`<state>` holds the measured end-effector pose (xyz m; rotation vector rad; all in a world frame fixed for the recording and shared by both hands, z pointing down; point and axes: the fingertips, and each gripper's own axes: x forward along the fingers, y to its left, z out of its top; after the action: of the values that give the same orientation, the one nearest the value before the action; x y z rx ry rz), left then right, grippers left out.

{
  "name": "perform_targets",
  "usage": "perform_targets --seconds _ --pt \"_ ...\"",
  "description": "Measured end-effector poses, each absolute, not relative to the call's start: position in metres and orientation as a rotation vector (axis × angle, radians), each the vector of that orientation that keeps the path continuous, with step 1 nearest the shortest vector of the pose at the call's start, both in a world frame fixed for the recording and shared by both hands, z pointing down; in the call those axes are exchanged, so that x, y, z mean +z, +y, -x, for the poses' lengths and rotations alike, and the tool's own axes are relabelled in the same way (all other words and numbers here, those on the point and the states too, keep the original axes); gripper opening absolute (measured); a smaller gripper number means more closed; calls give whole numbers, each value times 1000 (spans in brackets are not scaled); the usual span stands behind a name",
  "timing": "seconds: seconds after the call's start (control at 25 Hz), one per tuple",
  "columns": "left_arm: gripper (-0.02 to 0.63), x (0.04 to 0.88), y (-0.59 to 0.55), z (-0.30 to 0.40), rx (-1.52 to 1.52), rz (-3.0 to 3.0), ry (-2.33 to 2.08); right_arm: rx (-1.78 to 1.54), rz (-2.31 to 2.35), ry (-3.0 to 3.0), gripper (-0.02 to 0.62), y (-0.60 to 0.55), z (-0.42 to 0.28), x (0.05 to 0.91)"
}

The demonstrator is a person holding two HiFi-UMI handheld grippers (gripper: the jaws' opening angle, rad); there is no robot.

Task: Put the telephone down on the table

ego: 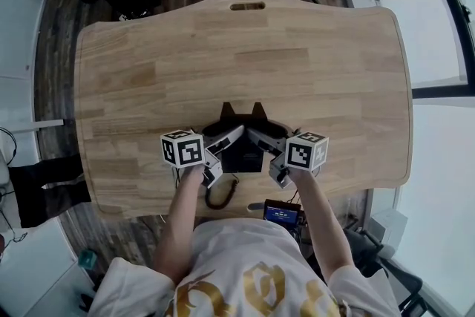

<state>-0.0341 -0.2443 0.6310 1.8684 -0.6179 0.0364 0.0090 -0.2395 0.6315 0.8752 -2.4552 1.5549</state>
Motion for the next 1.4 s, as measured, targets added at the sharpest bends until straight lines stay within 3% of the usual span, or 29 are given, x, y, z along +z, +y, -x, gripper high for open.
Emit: perform_targets --seconds 0.92,1.4 --pt "248 644 -251 36 43 -1783 -629 1587 -953 -2409 225 -246 -9 642" --pt "298 644 -249 46 199 -1786 -782 1508 -1107 -2336 230 -241 -21 641"
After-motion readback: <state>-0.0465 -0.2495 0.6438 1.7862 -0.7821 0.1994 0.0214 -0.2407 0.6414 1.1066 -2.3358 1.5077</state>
